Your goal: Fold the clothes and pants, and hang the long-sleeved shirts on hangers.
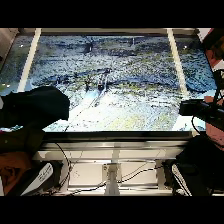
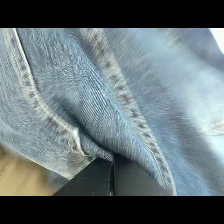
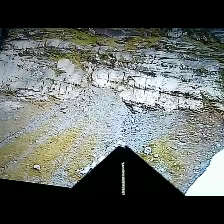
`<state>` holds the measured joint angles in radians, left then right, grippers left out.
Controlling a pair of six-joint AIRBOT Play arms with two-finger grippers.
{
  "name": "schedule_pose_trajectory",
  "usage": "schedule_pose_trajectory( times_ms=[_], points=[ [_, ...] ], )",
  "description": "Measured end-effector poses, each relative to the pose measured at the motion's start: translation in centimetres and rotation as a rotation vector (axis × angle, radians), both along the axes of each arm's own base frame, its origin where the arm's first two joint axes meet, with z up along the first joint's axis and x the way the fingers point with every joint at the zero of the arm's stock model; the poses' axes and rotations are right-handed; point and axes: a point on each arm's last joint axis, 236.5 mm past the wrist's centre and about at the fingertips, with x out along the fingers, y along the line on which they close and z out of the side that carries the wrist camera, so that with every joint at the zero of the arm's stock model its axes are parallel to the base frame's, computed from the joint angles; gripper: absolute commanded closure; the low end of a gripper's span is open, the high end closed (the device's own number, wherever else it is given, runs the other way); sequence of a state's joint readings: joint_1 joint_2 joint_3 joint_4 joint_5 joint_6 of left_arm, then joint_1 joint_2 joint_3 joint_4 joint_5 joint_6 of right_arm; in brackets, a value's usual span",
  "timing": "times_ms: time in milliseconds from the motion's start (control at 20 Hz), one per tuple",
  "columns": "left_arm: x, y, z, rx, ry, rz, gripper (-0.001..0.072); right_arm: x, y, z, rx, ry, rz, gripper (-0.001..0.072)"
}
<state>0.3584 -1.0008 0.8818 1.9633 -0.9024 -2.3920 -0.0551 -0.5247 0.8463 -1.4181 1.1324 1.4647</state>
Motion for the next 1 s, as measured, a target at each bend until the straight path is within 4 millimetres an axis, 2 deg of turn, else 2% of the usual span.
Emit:
schedule_pose_trajectory(
  times_ms=[150,300,400,550,650,750,900,1000],
  points=[
    [3.4,-1.2,6.2,0.088,-0.228,-0.107,0.0687,0.0,0.0,0.0,0.000,0.000,0.000,0.0655],
    [6.5,-4.8,13.1,0.160,-0.467,-0.252,0.0689,0.0,0.0,0.0,0.000,0.000,0.000,0.0655],
    [8.3,-8.7,17.8,0.189,-0.625,-0.373,0.0689,0.0,-0.1,0.0,-0.007,0.000,0.003,0.0655],
    [9.8,-15.9,22.3,0.174,-0.778,-0.555,0.0689,0.0,-0.1,0.0,-0.015,-0.001,0.007,0.0655],
    [10.2,-21.4,23.5,0.141,-0.828,-0.691,0.0689,0.0,-0.2,0.0,-0.019,-0.001,0.007,0.0655],
    [10.3,-27.8,23.0,0.098,-0.832,-0.846,0.0690,0.0,-0.2,0.0,-0.020,-0.001,0.008,0.0655],
    [9.1,-38.5,19.9,0.010,-0.784,-1.091,0.0690,0.0,-0.1,0.0,-0.017,-0.001,0.010,0.0655],
    [7.1,-46.0,16.1,-0.047,-0.707,-1.259,0.0691,0.0,0.0,0.0,-0.013,-0.002,0.012,0.0655]
  ],
)
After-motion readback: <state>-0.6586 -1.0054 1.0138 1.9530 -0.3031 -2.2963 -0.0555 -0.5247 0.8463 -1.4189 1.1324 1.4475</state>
